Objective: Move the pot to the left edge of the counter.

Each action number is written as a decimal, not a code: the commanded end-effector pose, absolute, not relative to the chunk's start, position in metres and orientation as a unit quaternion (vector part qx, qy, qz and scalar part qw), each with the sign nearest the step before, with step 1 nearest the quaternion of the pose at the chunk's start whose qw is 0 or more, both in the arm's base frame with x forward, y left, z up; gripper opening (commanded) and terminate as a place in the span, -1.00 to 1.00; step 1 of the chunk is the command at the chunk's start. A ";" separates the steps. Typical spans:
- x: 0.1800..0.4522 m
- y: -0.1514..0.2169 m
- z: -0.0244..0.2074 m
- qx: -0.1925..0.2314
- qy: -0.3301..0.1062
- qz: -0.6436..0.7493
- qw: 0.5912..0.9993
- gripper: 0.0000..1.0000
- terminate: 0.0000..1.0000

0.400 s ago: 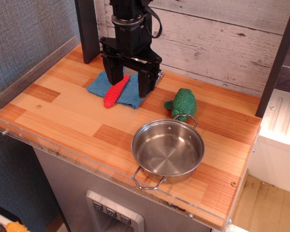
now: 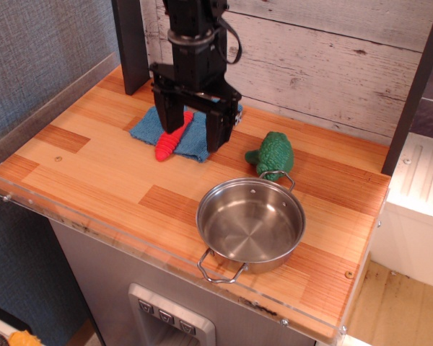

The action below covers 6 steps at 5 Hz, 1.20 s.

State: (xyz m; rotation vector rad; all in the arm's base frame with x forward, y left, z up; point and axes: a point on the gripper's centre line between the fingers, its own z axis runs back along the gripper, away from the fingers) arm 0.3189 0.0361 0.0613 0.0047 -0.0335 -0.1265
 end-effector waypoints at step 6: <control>0.269 -0.014 0.010 0.013 -0.027 -0.125 0.992 1.00 -1.00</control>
